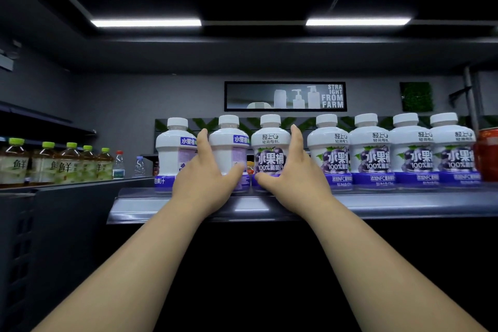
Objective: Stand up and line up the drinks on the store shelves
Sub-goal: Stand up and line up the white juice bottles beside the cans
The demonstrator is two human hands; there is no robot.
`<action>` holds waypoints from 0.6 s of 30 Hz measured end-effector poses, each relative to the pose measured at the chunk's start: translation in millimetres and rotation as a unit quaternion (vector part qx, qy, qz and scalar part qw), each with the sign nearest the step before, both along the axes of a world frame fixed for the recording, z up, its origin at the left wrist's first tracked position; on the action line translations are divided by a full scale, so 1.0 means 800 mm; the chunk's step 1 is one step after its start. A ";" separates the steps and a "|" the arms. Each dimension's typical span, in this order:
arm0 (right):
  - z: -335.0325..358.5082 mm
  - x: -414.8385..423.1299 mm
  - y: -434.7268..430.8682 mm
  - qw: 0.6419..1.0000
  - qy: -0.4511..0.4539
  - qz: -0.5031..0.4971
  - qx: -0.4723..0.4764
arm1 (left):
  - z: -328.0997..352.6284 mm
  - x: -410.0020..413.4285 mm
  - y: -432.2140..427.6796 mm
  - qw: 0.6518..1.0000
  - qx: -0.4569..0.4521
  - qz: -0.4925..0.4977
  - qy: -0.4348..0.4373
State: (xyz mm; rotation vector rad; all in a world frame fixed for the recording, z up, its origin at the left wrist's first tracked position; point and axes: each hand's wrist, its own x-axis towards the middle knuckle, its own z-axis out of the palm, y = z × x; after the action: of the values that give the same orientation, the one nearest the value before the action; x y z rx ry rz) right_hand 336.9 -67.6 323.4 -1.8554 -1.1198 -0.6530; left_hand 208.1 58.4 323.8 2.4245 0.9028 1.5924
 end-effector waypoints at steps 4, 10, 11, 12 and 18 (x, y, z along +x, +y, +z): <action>-0.001 0.001 -0.002 1.000 -0.001 0.006 -0.001 | 0.002 -0.001 0.001 1.000 -0.011 -0.002 0.009; -0.002 0.000 0.005 0.999 -0.027 -0.018 0.012 | 0.002 -0.001 0.001 1.000 -0.014 -0.004 0.021; -0.003 0.000 0.006 0.999 -0.028 -0.021 0.016 | 0.003 -0.001 0.002 1.000 -0.016 -0.004 0.016; -0.003 0.000 0.007 0.999 -0.029 -0.023 0.020 | 0.003 -0.002 0.001 1.000 -0.013 -0.004 0.005; -0.006 -0.001 0.003 0.999 -0.024 -0.019 0.036 | 0.002 -0.001 0.002 1.000 -0.014 0.003 0.015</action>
State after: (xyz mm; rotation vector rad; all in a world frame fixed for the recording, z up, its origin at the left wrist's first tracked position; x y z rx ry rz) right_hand 336.3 -65.4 318.9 -1.8111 -1.0802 -0.7530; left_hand 207.7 59.9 325.4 2.4355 0.9327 1.5371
